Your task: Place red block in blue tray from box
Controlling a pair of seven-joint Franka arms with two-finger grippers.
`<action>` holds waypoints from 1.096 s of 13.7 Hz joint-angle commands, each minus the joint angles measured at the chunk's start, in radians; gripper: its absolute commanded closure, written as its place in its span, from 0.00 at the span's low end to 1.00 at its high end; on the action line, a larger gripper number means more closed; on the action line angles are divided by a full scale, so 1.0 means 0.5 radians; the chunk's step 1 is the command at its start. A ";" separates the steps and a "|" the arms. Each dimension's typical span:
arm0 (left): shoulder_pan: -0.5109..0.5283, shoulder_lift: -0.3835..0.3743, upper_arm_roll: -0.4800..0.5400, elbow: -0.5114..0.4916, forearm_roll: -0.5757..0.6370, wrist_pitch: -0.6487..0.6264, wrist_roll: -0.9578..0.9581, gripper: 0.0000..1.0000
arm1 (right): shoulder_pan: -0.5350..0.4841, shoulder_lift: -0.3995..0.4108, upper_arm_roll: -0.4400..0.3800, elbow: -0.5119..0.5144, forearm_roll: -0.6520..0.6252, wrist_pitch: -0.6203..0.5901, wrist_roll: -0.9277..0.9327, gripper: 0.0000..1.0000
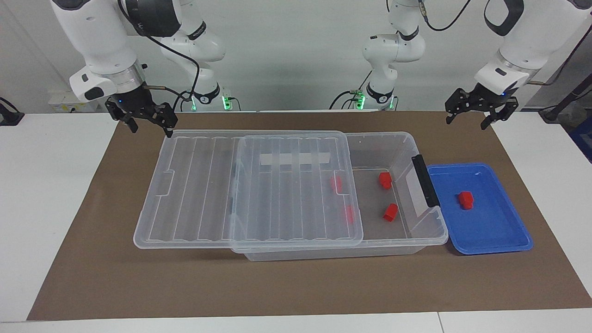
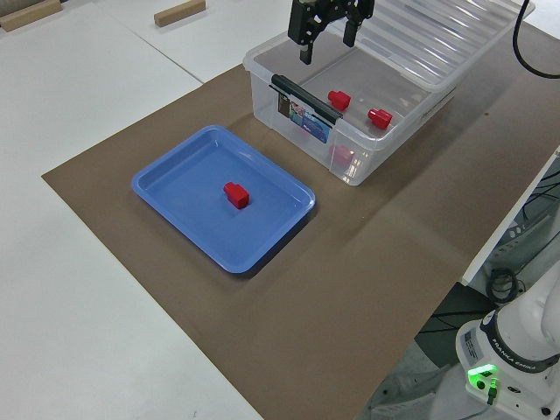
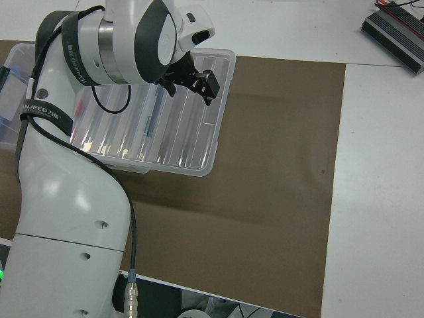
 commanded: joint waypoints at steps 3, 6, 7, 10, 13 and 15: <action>-0.085 -0.080 0.042 -0.091 0.038 0.022 -0.010 0.00 | -0.104 -0.094 0.011 -0.239 0.034 0.320 0.015 1.00; -0.109 -0.089 0.042 -0.119 0.038 0.038 -0.007 0.00 | -0.187 -0.104 0.008 -0.399 0.037 0.544 0.006 1.00; -0.109 -0.095 0.042 -0.128 0.035 0.038 -0.010 0.00 | -0.245 -0.107 0.008 -0.463 0.037 0.621 -0.048 1.00; -0.106 -0.086 0.042 -0.140 0.038 0.029 -0.007 0.00 | -0.362 -0.098 0.008 -0.571 0.037 0.711 -0.294 1.00; -0.088 -0.083 0.042 -0.140 0.035 0.032 -0.010 0.00 | -0.350 -0.089 0.008 -0.678 0.037 0.879 -0.310 1.00; -0.070 -0.083 0.042 -0.140 0.034 0.032 -0.010 0.00 | -0.328 -0.073 0.008 -0.697 0.037 0.932 -0.298 1.00</action>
